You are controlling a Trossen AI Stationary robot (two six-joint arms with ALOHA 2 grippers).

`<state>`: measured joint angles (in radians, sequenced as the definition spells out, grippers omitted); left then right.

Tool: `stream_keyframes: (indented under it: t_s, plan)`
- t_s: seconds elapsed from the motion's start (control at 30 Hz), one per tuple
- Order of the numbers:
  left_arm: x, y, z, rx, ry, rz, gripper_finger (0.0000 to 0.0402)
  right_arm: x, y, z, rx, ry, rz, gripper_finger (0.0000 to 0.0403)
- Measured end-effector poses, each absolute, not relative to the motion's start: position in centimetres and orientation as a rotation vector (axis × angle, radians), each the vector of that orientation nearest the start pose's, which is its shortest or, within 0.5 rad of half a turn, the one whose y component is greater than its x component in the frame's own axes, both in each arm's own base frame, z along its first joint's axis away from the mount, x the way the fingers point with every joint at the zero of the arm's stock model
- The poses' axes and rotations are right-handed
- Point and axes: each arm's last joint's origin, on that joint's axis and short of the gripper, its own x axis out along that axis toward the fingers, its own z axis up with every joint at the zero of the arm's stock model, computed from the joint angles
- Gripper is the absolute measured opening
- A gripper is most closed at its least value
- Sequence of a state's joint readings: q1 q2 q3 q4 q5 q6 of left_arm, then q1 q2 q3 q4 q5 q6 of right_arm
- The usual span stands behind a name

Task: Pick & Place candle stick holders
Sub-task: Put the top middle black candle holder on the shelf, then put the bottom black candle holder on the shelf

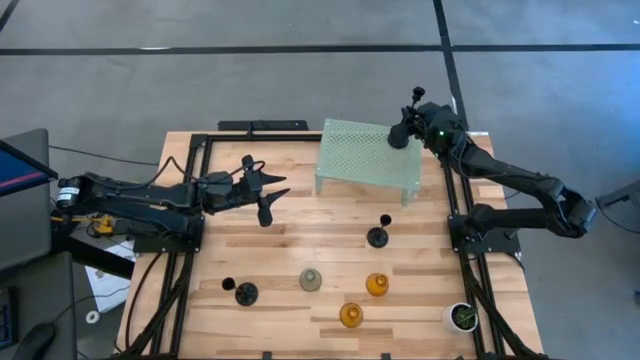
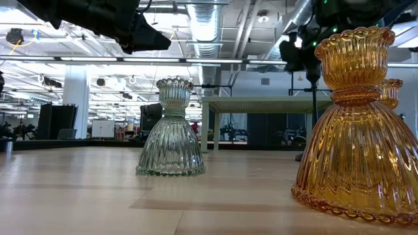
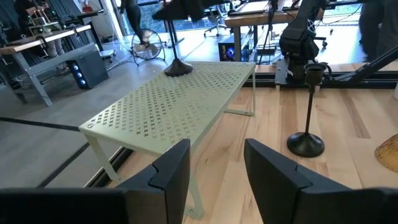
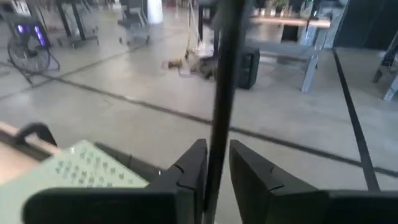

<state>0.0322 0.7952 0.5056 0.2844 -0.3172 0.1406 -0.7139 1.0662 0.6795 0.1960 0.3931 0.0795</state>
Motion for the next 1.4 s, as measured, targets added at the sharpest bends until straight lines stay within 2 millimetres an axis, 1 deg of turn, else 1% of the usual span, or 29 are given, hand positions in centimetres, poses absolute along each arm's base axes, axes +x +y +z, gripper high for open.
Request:
stream_keyframes:
  t_s: [0.03,0.17,0.3,0.4,0.5,0.63,0.77,0.9,1.03,1.27,1.4]
  plan:
    - [18.2,1.5,27.9,0.140,0.030,0.348,0.0152,17.0,-16.2,28.2,0.101,0.141,-1.111,0.0070]
    - [18.2,1.5,27.9,0.140,0.030,0.348,0.0152,17.1,-16.0,28.0,0.102,0.157,-1.102,0.0089]
    - [18.2,1.5,27.9,0.140,0.030,0.348,0.0152,17.0,-15.3,28.7,0.092,0.129,-1.083,0.0113]
    - [18.2,1.5,27.9,0.140,0.029,0.349,0.0152,16.7,-14.7,29.2,0.083,0.113,-1.069,0.0140]
    - [18.2,1.5,27.9,0.140,0.029,0.349,0.0152,16.2,-14.0,29.7,0.081,0.108,-1.058,0.0171]
    - [18.2,1.5,27.9,0.140,0.029,0.349,0.0152,15.3,-12.9,29.9,0.086,0.151,-1.040,0.0211]
    - [18.2,1.5,27.9,0.140,0.029,0.349,0.0152,14.4,-11.4,30.0,0.091,0.208,-1.006,0.0234]
    - [18.2,1.5,27.9,0.140,0.029,0.349,0.0152,13.6,-9.5,30.2,0.112,0.225,-0.941,0.0238]
    - [18.2,1.5,27.9,0.140,0.029,0.349,0.0152,12.7,-7.4,30.7,0.152,0.199,-0.844,0.0229]
    - [18.2,1.5,27.9,0.157,0.032,0.349,0.0152,11.6,-4.2,31.6,0.212,0.127,-0.550,0.0198]
    - [18.2,1.5,27.9,0.158,0.033,0.349,0.0152,11.3,-2.8,31.6,0.222,0.147,-0.363,0.0178]
